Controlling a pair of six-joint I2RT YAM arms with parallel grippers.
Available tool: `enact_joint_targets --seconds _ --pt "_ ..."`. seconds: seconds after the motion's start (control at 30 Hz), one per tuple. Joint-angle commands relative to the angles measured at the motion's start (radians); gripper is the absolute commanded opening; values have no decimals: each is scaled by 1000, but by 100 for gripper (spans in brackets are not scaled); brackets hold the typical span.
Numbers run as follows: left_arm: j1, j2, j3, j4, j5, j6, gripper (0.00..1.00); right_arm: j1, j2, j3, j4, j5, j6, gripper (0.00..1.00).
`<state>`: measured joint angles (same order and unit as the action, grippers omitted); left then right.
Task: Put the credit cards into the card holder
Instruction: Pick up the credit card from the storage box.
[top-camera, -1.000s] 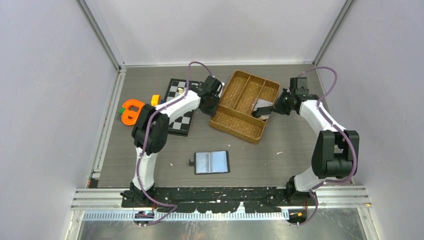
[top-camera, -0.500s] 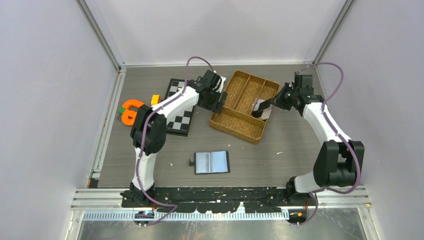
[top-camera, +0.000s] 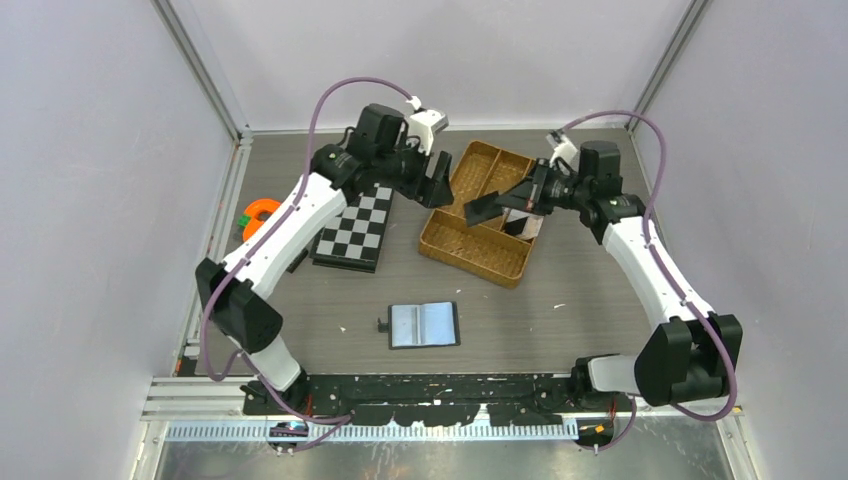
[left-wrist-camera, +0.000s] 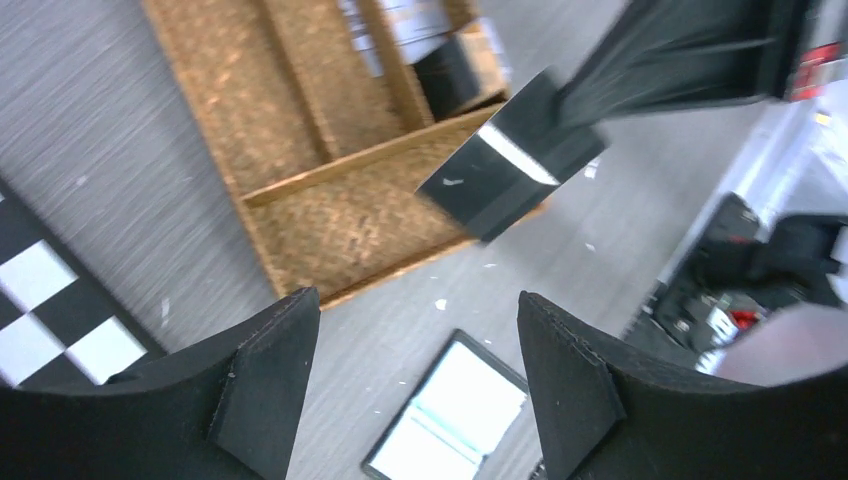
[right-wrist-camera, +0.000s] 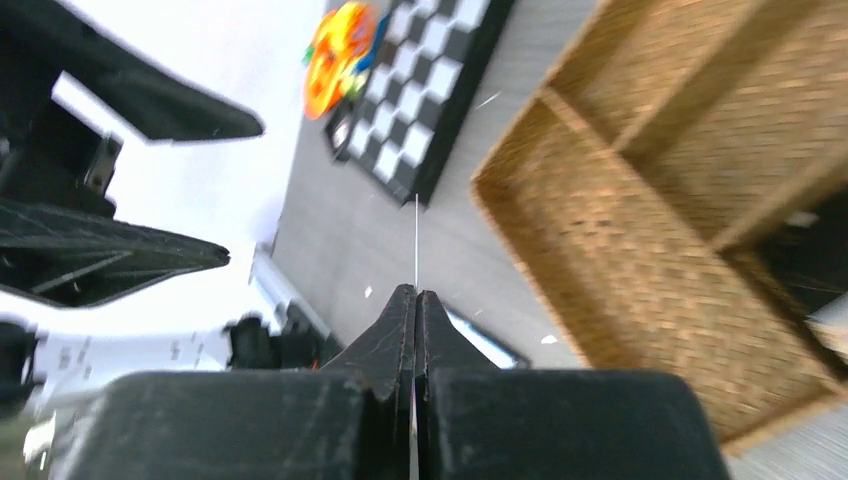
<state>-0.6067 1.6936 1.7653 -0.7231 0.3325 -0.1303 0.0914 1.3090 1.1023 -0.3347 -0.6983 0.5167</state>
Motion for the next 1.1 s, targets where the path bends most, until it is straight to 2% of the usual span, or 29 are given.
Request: enact_joint_targets --seconds 0.0,0.27,0.33,0.53,0.67,0.7,0.73,0.77,0.8,0.83,0.87,0.93,1.07 --pt "1 -64 -20 -55 269 55 75 89 -47 45 42 -252 -44 1" --pt "1 -124 -73 -147 464 106 76 162 -48 105 -35 -455 -98 0" --pt "1 -140 -100 -133 522 91 72 166 -55 103 -35 -478 -103 0" --pt "2 -172 -186 -56 655 8 33 169 -71 105 -36 -515 -115 1" --pt "1 -178 -242 10 718 -83 4 168 -78 106 -42 -426 -132 0" --pt "1 -181 -264 36 727 -107 0 166 -75 108 -41 -399 -132 1" --pt "2 -191 -283 53 729 -121 0 162 -72 114 -42 -363 -128 2" --pt "2 -202 -298 66 715 -129 0 155 -70 120 -41 -328 -118 10" --pt "1 -216 -313 74 688 -134 0 143 -70 123 -40 -299 -107 30" --pt "2 -235 -329 89 648 -139 0 128 -73 123 -38 -268 -93 43" --pt "2 -256 -354 122 612 -156 0 111 -80 120 -30 -240 -76 50" --pt "2 -309 -429 249 516 -236 0 70 -99 96 19 -215 -26 57" --pt "2 -401 -598 567 331 -446 0 27 -167 -3 199 -192 130 63"
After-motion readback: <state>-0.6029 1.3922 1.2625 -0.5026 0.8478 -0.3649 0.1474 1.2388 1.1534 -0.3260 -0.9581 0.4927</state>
